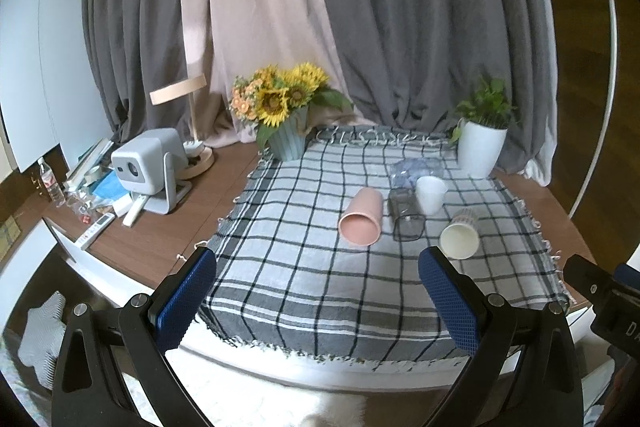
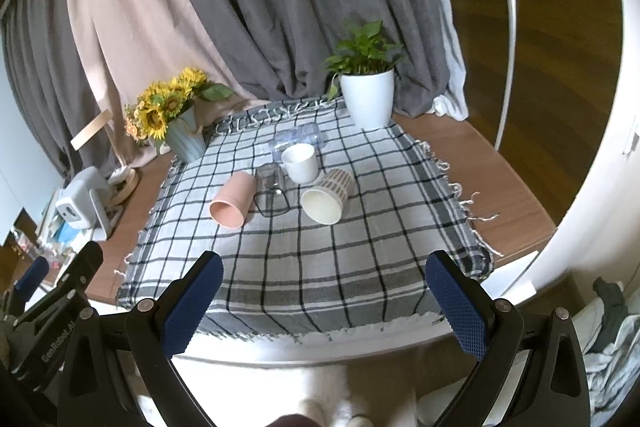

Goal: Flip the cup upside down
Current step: 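Move the left tool toward the pink cup lying on its side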

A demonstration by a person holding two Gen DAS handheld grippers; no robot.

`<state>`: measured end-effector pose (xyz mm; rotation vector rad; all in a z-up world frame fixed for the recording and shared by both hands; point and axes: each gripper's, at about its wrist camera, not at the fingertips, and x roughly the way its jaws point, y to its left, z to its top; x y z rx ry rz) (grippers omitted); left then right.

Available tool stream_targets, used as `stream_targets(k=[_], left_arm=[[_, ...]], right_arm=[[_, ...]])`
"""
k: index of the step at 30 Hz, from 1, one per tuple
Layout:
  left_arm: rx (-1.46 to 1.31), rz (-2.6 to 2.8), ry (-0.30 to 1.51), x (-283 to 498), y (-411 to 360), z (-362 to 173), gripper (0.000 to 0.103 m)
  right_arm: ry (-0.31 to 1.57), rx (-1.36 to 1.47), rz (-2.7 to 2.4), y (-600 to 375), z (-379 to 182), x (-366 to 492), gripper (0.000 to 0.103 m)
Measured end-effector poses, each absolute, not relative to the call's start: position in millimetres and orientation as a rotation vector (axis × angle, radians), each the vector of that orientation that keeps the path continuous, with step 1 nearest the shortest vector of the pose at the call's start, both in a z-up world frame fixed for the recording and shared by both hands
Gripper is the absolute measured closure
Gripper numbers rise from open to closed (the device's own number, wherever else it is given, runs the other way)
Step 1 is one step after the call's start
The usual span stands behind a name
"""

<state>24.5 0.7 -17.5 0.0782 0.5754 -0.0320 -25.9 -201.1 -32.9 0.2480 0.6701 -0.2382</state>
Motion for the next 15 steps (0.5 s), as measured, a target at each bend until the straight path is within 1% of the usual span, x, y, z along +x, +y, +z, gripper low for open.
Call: stream_targets(k=[6, 15], left_arm=[[0.079, -0.025, 0.636, 64, 18, -31, 0.0], [0.147, -0.074, 0.707, 156, 51, -51, 0.0]], right_arm=[[0.729, 0.255, -0.203, -195, -44, 14, 0.001], [0.759, 0.266, -0.169, -156, -59, 97, 0.001]])
